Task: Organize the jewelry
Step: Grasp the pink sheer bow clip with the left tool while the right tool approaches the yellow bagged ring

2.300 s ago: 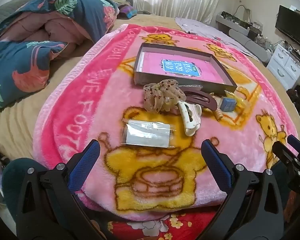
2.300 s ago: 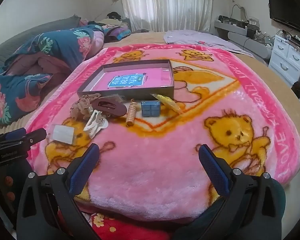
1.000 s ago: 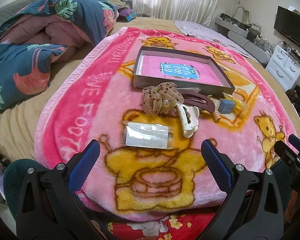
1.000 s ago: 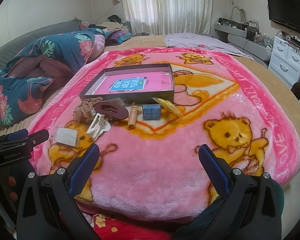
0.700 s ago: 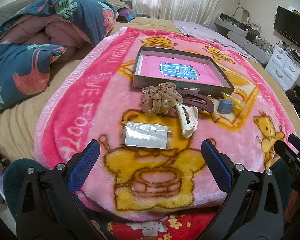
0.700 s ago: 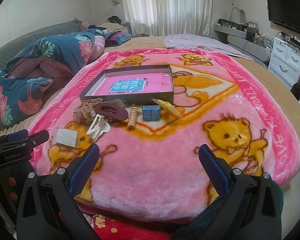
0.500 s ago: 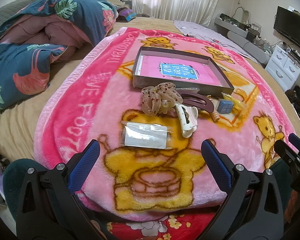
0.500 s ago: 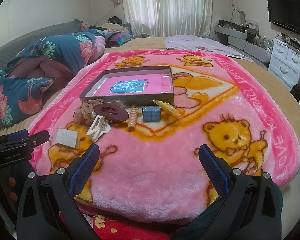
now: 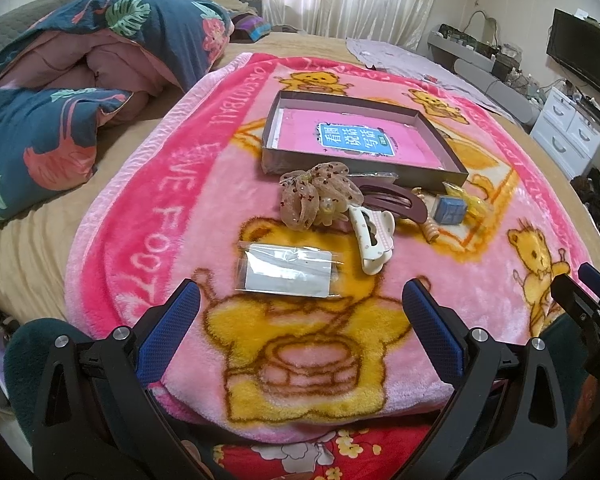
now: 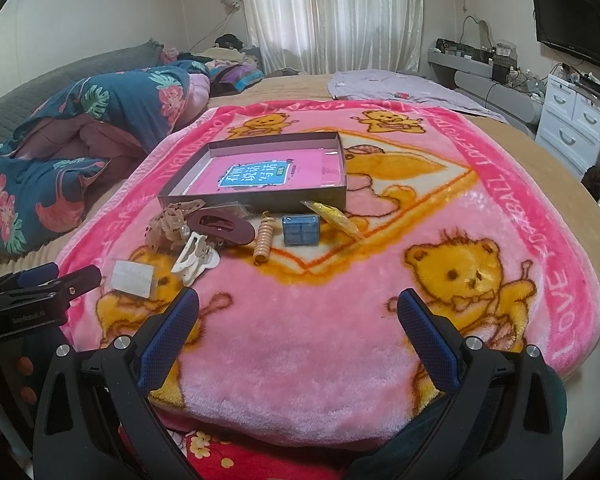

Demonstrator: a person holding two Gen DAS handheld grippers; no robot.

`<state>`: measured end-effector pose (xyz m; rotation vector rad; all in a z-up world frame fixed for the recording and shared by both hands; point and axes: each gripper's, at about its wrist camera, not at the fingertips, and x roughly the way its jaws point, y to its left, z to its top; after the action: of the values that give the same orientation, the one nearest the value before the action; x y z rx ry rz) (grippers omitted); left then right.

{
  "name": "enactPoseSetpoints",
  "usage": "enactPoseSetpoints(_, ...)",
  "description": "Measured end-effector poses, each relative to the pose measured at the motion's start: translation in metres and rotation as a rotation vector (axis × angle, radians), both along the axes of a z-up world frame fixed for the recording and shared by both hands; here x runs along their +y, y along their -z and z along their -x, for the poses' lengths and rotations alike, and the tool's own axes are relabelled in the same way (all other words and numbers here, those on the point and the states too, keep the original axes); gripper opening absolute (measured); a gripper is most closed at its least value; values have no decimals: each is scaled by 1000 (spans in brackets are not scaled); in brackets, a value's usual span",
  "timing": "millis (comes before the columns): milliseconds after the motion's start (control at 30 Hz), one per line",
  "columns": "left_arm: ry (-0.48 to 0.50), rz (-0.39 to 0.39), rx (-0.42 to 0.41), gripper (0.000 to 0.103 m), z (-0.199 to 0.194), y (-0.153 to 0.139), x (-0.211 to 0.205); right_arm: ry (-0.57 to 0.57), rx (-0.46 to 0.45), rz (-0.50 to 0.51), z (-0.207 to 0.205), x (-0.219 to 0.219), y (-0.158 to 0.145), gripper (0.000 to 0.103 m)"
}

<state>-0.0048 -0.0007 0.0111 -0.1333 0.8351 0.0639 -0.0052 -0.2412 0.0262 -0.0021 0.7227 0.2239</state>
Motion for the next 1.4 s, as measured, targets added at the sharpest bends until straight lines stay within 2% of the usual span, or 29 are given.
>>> enactPoseSetpoints(333, 32, 16, 13, 95, -24, 7, -9, 16, 19, 0, -12, -6, 4, 99)
enactPoseSetpoints(600, 18, 16, 45, 95, -63, 12, 0, 23, 52, 14, -37, -17, 11, 99)
enactPoseSetpoints(800, 63, 95, 65, 95, -92, 23, 11, 4, 76, 33, -63, -23, 16, 99)
enactPoseSetpoints(1200, 56, 159, 158, 95, -148, 55, 24, -3, 133, 118, -121, -19, 41, 99)
enactPoseSetpoints(1267, 55, 161, 165, 93, -152, 61, 26, -4, 144, 123, -131, -19, 45, 99)
enactPoseSetpoints(1400, 58, 188, 167, 79, -159, 67, 33, -1, 150, 133, -146, -19, 48, 99)
